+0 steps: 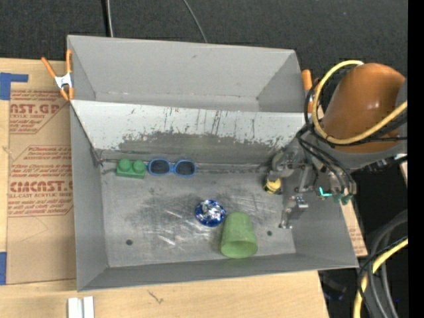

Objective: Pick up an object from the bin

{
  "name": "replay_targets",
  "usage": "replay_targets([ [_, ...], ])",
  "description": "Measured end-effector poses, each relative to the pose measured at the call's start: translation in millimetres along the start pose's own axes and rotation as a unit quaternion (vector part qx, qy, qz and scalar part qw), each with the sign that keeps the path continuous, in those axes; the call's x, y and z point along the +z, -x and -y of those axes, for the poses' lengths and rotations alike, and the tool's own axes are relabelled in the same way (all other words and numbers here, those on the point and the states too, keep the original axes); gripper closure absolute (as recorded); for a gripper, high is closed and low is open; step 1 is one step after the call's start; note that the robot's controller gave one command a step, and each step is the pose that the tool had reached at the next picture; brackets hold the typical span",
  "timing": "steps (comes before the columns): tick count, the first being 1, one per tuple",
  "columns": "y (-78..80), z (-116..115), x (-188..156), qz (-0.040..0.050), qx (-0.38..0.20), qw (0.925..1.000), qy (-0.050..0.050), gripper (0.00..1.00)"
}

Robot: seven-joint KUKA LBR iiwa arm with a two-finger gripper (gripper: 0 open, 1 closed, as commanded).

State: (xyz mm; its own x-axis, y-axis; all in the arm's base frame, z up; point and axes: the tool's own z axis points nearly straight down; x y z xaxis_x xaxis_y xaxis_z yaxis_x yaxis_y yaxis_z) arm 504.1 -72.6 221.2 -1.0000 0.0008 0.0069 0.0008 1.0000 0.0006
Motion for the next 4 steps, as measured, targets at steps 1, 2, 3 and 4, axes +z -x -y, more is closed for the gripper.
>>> replay_targets([
  [1,24.4,36.5,15.1,0.0044,-0.102,0.9948,-0.001,0.0],
  [2,-1.5,-16.7,118.8,0.0007,-0.211,0.9775,0.001,0.0],
  [3,-7.9,27.7,115.5,0.0034,-0.339,0.9407,-0.001,0.0],
  [4,38.8,-128.7,148.2,0.0059,-0.257,0.9663,-0.001,0.0],
])
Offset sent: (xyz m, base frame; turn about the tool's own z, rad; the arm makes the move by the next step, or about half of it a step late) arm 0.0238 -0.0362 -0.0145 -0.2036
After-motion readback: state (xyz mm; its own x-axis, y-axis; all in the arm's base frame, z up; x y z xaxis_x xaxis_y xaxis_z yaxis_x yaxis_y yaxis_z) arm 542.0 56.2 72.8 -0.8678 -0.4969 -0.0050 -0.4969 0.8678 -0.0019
